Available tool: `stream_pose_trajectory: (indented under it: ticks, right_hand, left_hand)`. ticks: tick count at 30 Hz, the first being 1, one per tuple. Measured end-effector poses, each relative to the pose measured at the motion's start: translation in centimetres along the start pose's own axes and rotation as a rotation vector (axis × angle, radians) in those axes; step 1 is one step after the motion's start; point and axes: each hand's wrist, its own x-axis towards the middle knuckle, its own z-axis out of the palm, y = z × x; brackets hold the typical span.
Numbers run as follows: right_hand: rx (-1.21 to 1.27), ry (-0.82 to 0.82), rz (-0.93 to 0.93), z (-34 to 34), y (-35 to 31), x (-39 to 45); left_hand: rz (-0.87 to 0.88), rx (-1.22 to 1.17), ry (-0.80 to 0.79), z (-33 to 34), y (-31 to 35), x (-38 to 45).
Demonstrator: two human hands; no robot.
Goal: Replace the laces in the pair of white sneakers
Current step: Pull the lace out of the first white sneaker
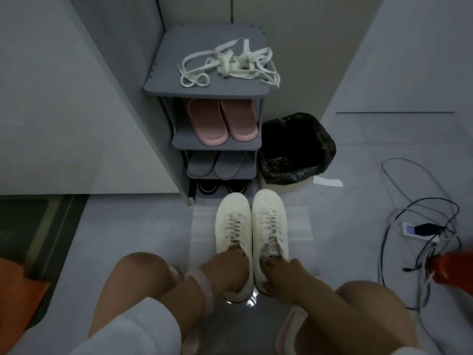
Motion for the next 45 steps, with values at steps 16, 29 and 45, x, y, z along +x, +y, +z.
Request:
stream_pose_trajectory:
  ticks: [16,29,45]
  right_hand:
    - [-0.027,0.303,0.043,0.4,-0.9,-3.9]
    - [0.374,0.56,0.198,-1.2,1.0,-4.0]
    - [0.13,0.563,0.112,-1.8,3.0,0.2]
  left_hand:
    - [0.085,-0.047,0.177,2.5,0.6,-2.7]
    - [0.171,-0.327,0.513,1.3,-2.1,-2.8]
    - [0.273,-0.262,0.503,0.7,0.6,3.1]
